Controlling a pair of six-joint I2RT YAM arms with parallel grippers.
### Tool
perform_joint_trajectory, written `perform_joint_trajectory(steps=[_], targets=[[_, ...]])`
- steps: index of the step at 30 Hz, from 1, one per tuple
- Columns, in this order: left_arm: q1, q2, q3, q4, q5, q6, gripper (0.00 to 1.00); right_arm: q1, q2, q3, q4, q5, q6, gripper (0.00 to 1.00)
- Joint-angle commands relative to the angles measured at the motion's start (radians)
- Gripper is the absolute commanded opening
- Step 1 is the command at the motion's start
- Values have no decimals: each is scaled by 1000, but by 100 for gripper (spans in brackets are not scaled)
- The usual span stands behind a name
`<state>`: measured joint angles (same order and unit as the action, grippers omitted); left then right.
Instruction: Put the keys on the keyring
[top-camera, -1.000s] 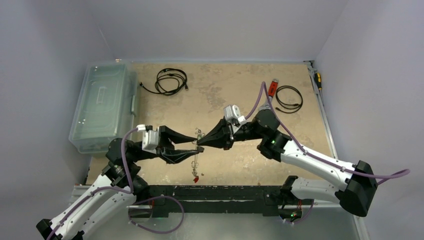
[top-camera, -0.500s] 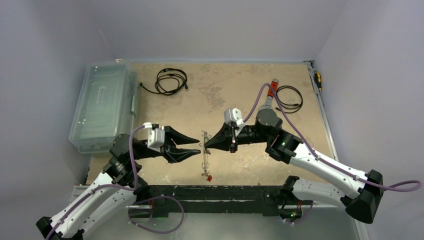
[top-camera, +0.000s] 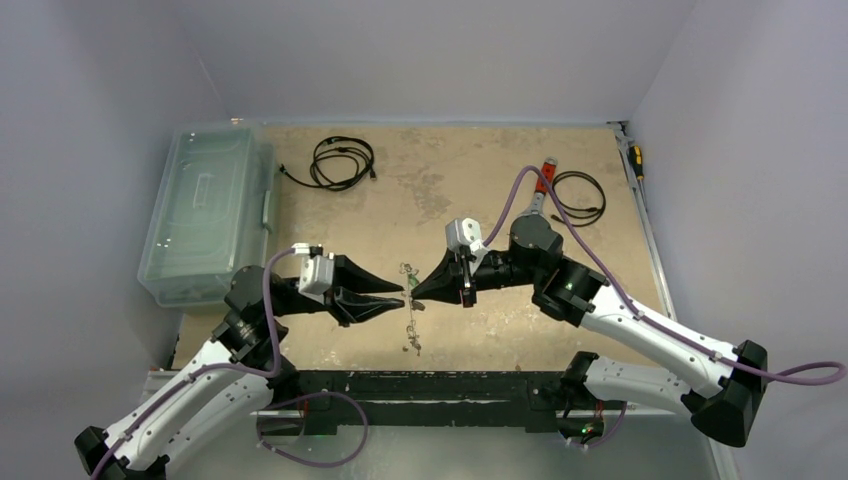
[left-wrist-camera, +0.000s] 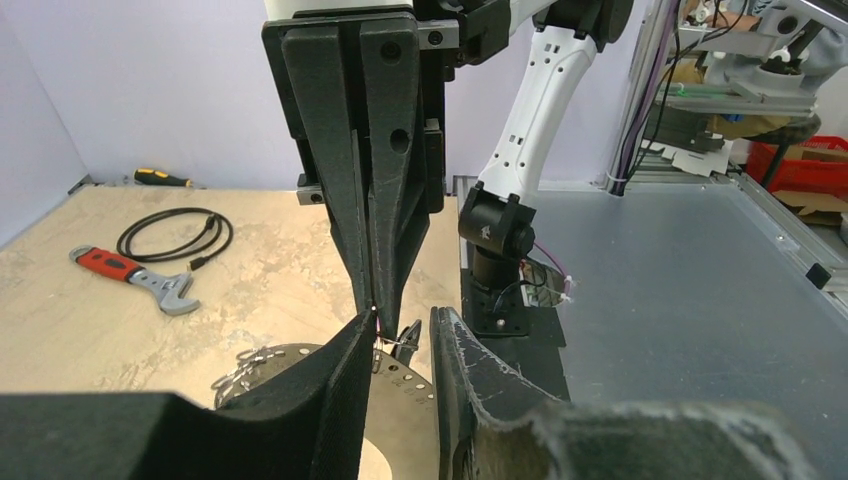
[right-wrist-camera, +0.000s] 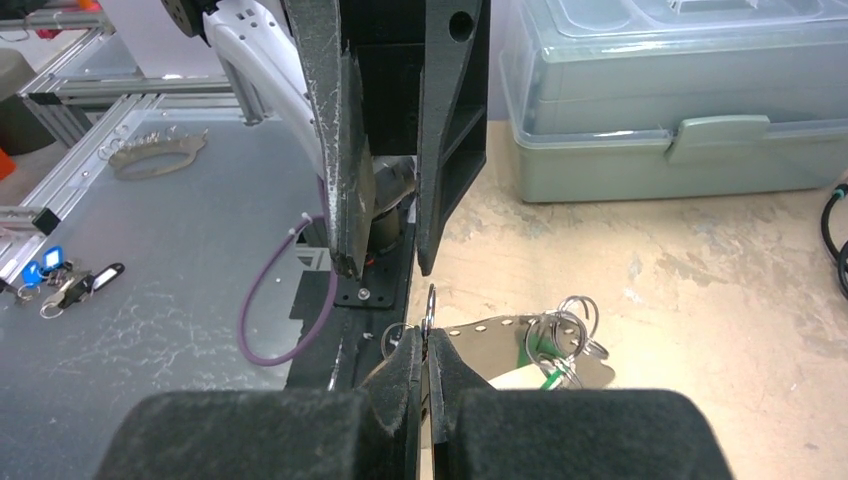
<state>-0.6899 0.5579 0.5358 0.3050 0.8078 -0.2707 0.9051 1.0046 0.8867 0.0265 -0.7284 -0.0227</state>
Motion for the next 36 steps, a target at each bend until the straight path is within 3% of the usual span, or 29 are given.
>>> perform_joint_trajectory(steps=[1,8,16,26,30,36], targets=[[-3,8,-14,55,21,-22,27,9,-31,52,29,-38,-10,0],[-4,36,-32,88,35,-42,29,17,-34,58,26,-44,-10,0],[-5,37,-35,92,30,-42,24,24,-31,67,28,-51,-11,0],[-5,13,-52,133,33,-50,13,29,-6,74,40,-47,-8,0],[-5,14,-56,138,33,-51,1,30,-4,72,53,-51,-2,0],[-4,4,-59,152,34,-58,0,31,6,73,74,-48,7,0]])
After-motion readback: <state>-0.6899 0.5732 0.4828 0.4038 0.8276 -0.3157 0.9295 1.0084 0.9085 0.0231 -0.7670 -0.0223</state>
